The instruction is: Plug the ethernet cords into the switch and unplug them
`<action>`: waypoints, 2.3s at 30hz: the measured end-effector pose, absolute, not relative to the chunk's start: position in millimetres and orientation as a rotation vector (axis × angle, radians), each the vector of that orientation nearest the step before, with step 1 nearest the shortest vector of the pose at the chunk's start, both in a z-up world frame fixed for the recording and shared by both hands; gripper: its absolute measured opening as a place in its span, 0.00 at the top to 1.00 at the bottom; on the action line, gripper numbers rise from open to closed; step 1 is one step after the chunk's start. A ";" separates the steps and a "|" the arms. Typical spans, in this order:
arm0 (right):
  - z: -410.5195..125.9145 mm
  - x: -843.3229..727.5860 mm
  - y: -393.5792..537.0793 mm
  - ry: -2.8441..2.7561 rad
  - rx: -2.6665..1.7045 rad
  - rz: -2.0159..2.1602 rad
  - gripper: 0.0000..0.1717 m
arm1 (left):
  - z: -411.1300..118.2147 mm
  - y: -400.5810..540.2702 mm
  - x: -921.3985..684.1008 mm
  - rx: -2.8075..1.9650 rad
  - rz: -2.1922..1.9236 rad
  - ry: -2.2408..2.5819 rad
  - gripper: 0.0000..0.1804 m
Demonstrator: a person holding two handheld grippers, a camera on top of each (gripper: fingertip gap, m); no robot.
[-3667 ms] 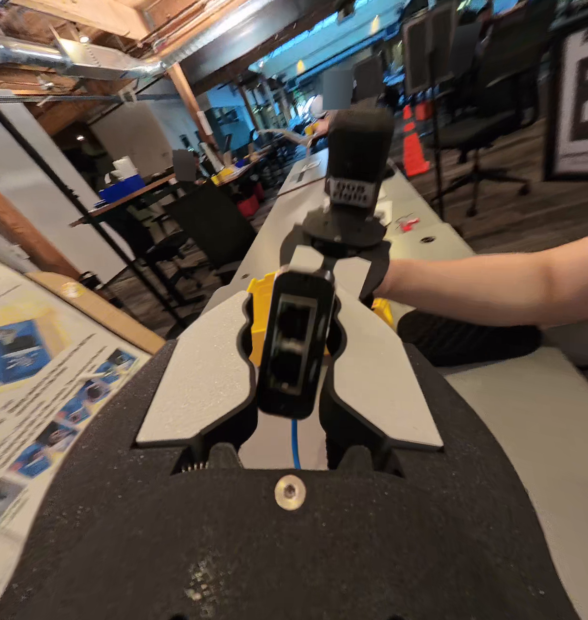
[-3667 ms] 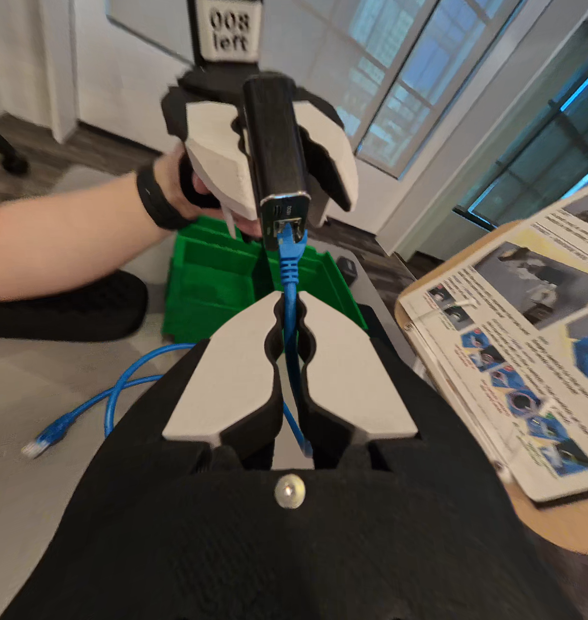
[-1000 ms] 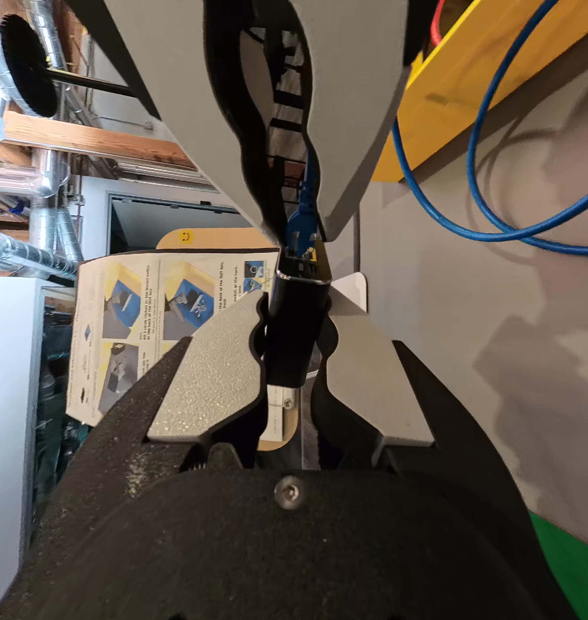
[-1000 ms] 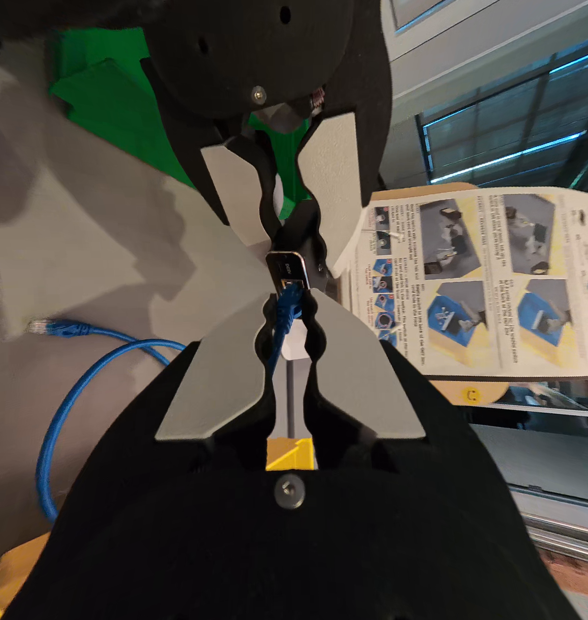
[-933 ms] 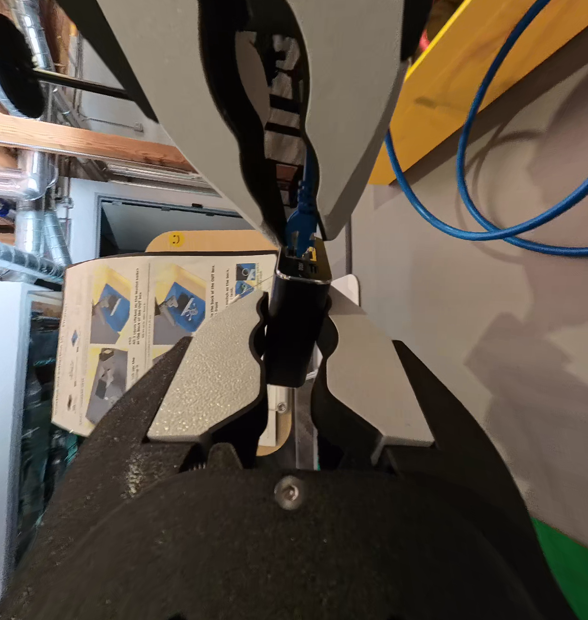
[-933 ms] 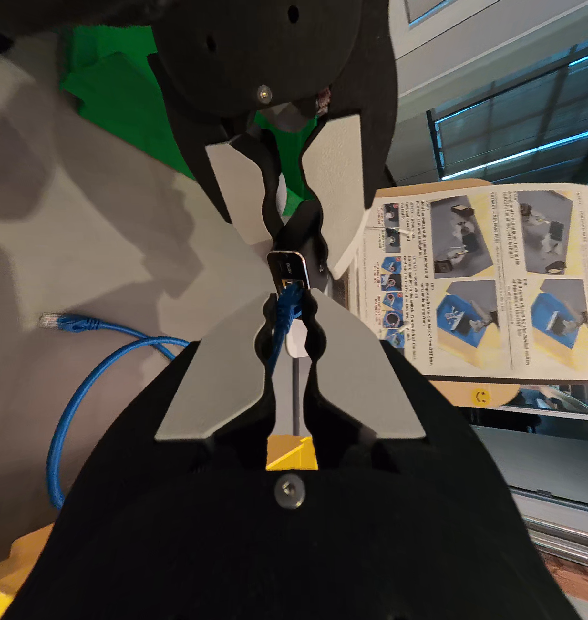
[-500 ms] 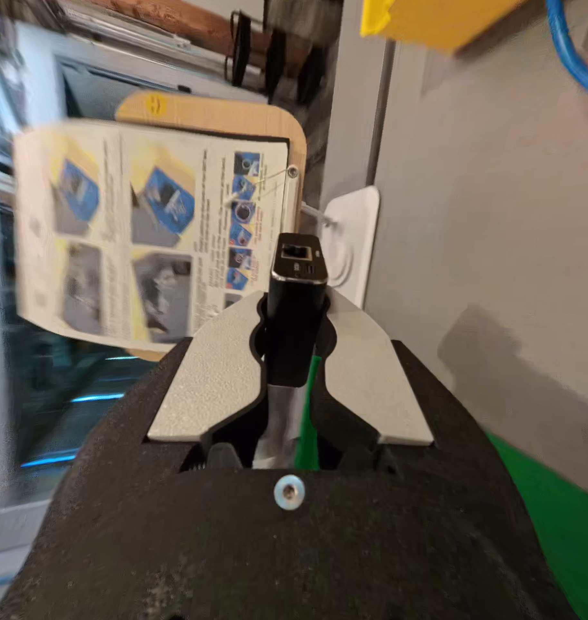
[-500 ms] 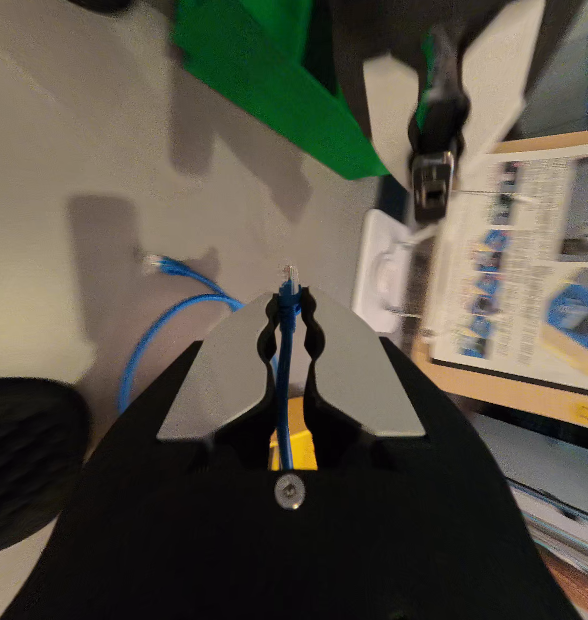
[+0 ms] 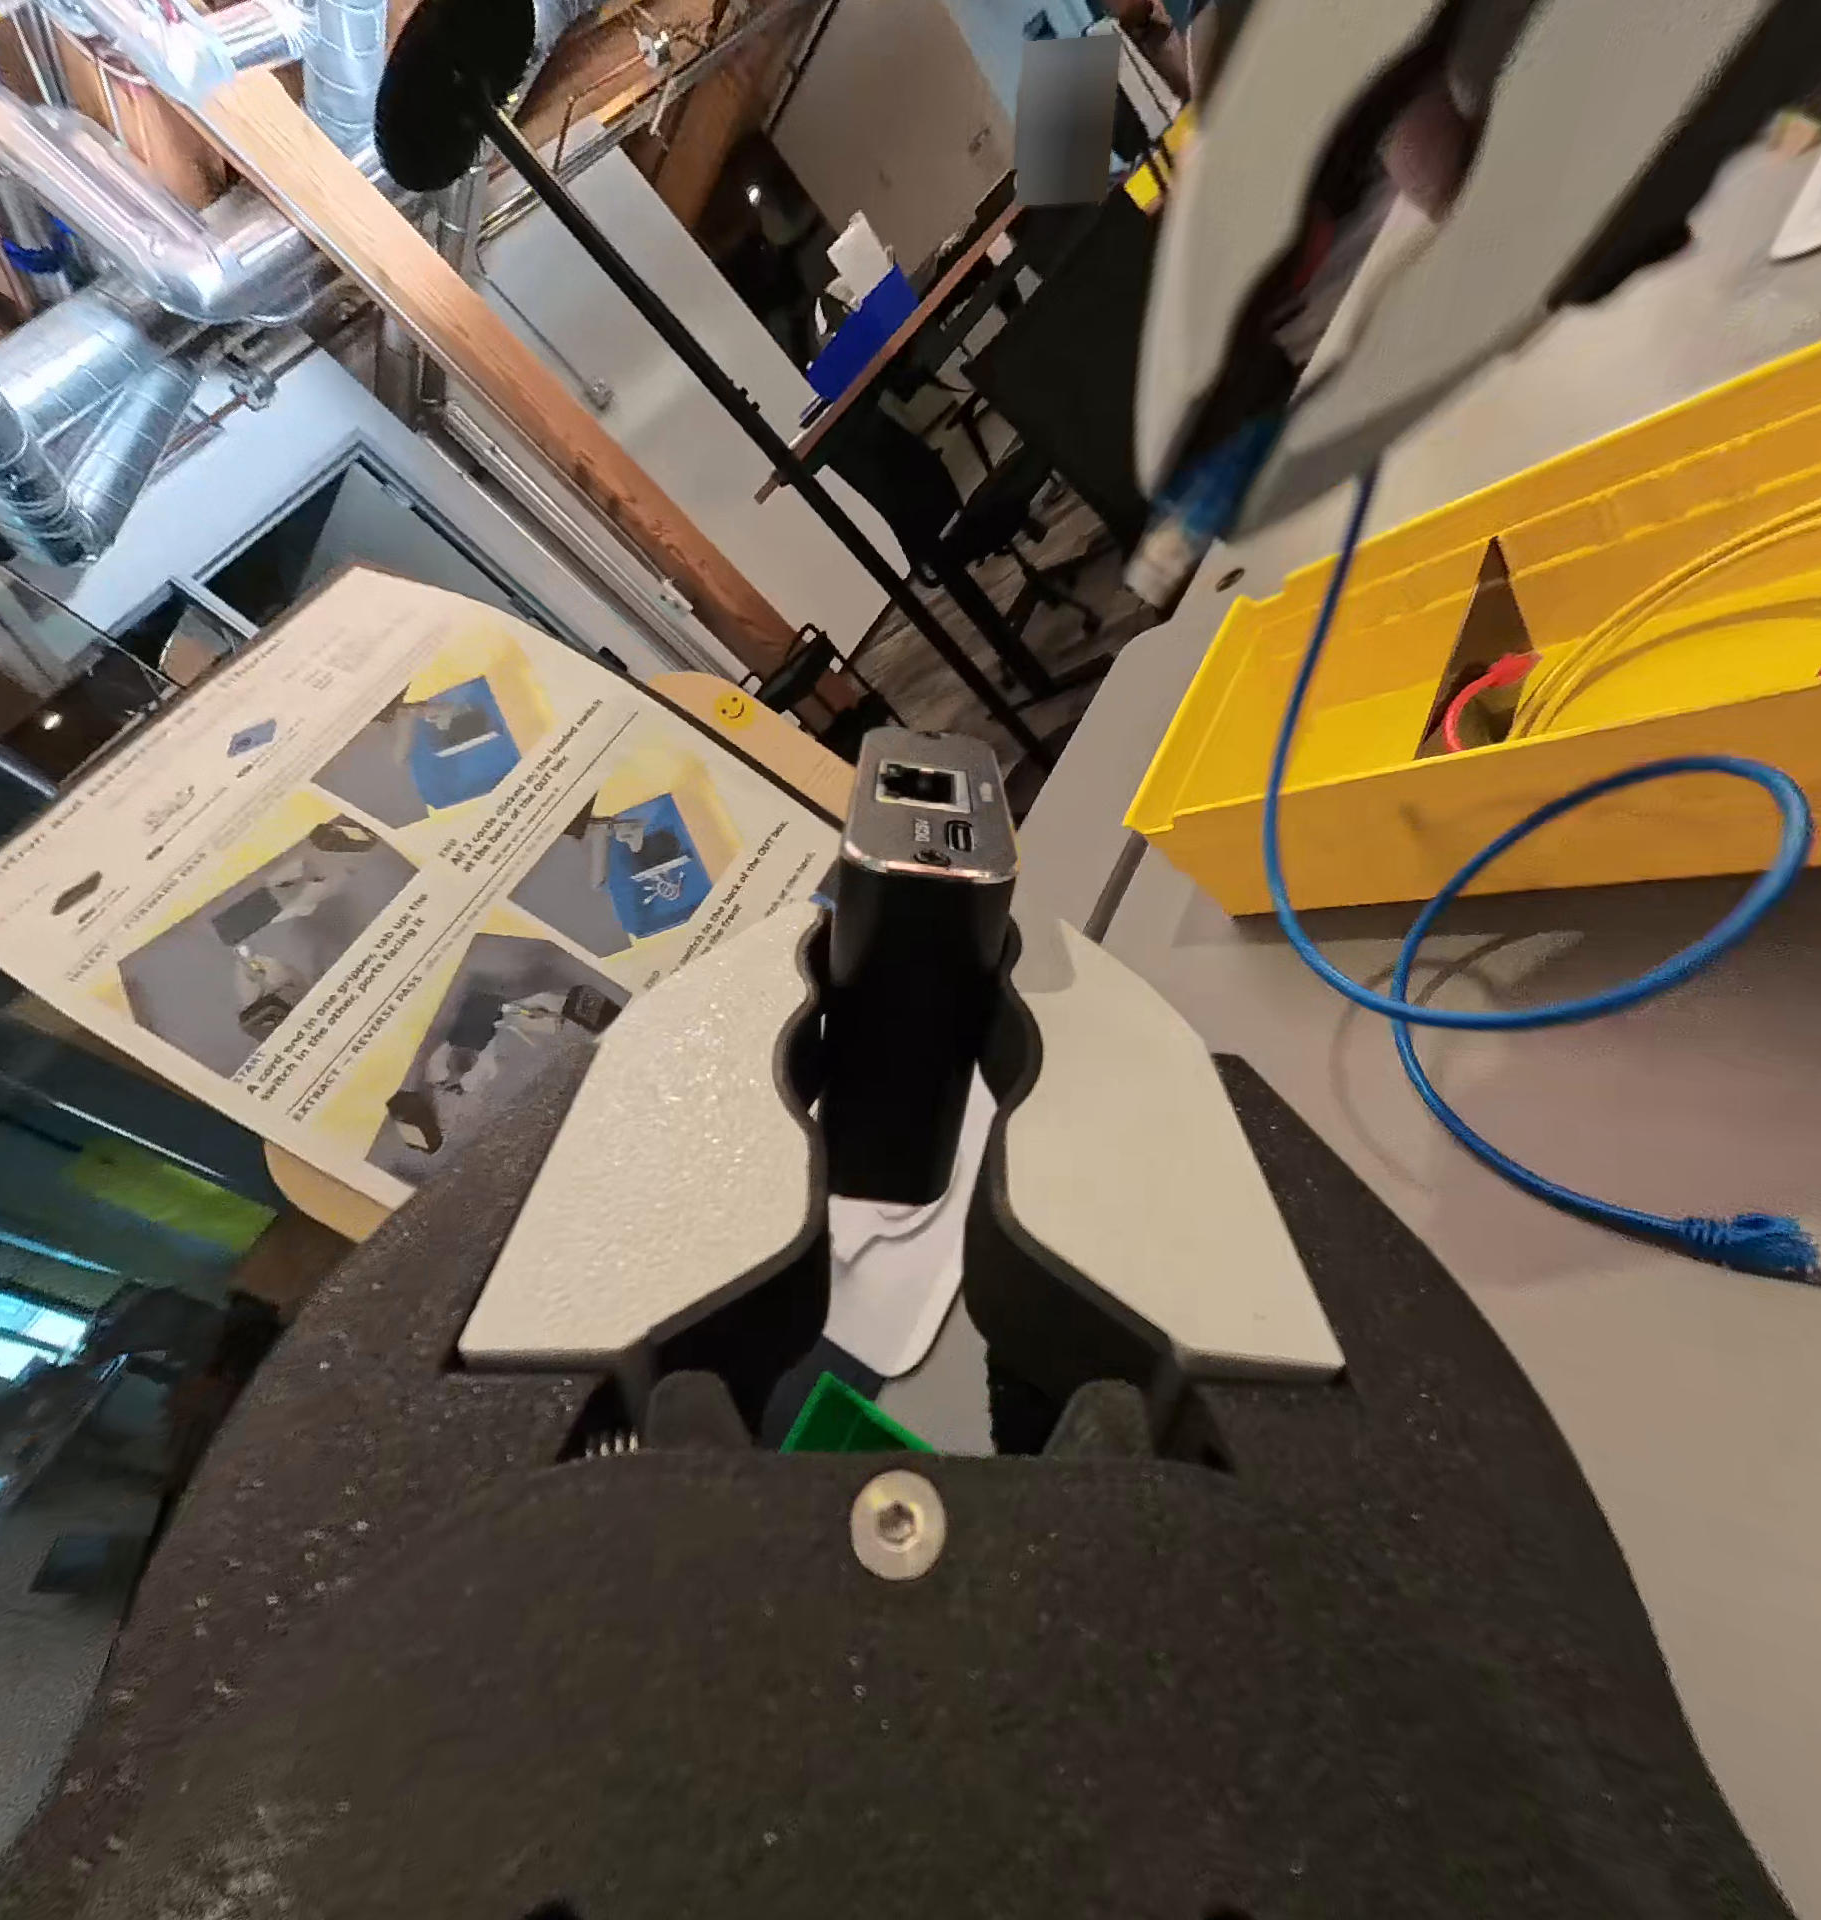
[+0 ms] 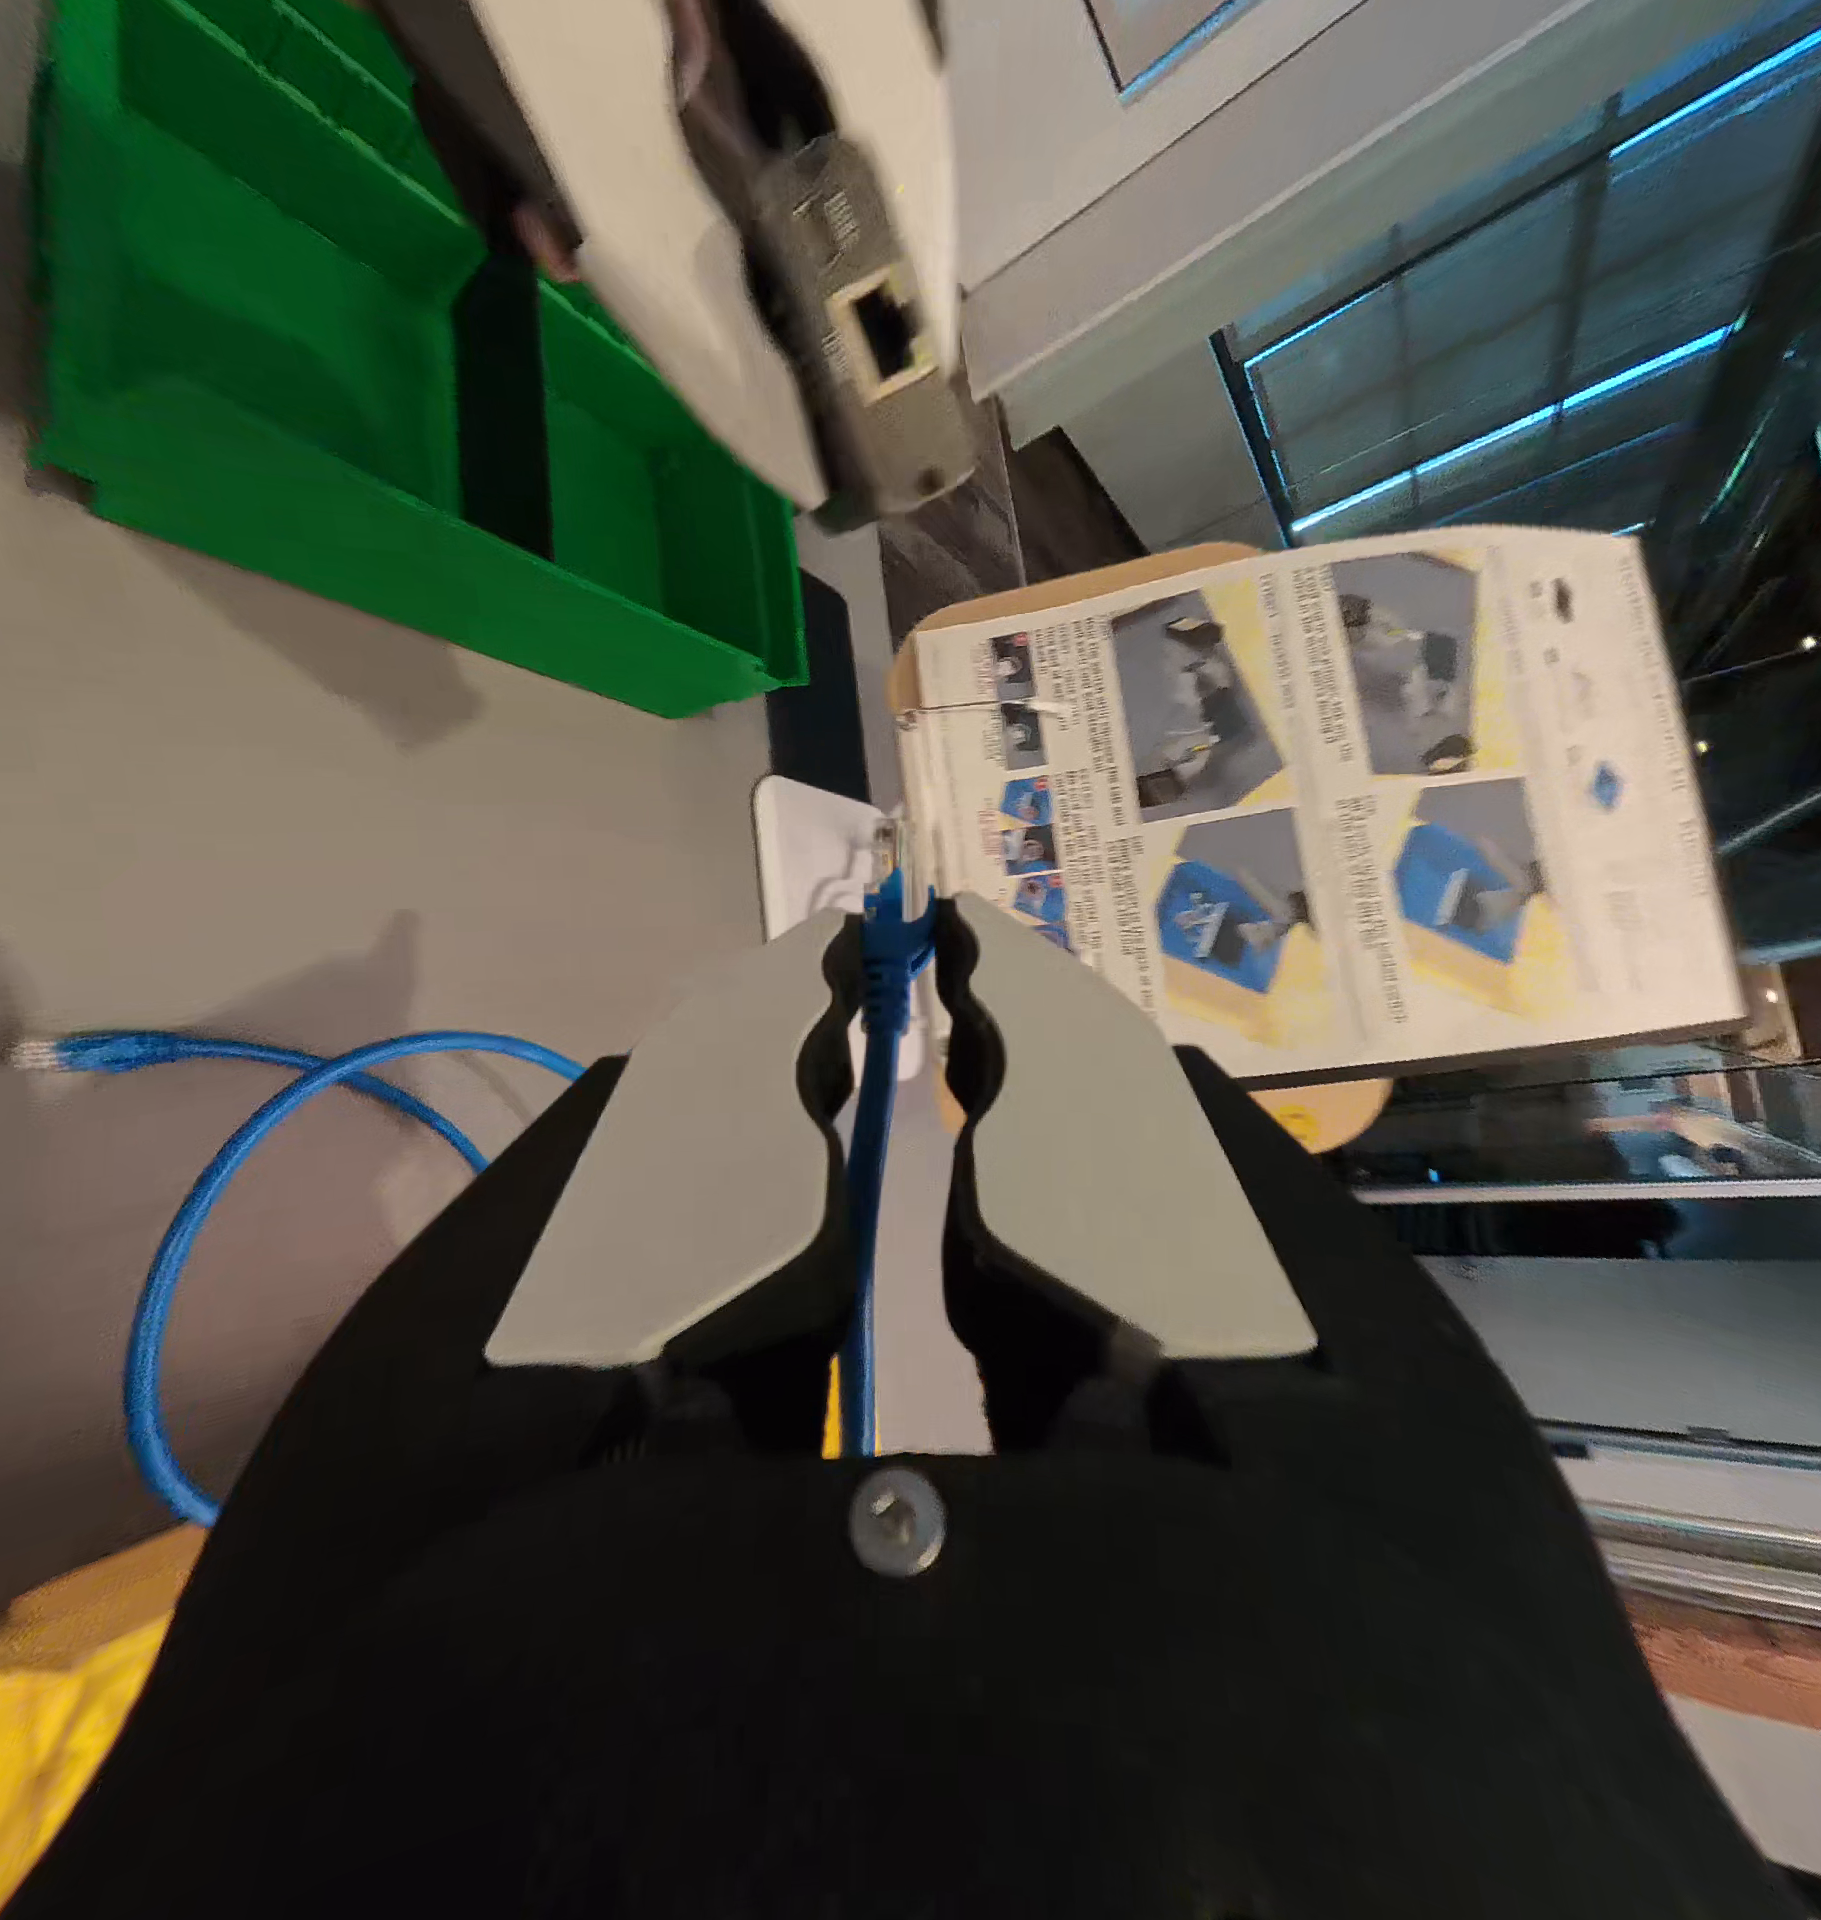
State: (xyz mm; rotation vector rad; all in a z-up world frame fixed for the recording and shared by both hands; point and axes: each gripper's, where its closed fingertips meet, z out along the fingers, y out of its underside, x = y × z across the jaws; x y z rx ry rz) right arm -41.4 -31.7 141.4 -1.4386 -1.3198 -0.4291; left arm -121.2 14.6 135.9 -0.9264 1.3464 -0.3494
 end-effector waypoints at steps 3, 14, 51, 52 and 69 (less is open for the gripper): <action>190.6 -39.3 -28.4 -1.331 -1.441 -0.525 0.92 | 138.5 9.8 -122.4 -0.910 -0.366 1.351 0.86; 269.5 44.0 -48.5 -1.188 -1.631 -0.732 0.91 | 151.6 0.2 -138.4 -0.896 -0.447 1.338 0.86; -63.6 95.8 -120.3 -0.896 -2.441 0.420 0.84 | 120.8 -14.6 -109.4 -0.921 -0.383 1.505 0.86; -53.3 96.7 -118.9 -0.873 -2.427 0.438 0.83 | 120.0 -15.2 -108.6 -0.920 -0.381 1.510 0.86; 126.3 -91.2 -84.1 -1.440 -1.338 -0.462 0.82 | 98.2 -54.2 -84.1 -0.782 -0.363 1.683 0.86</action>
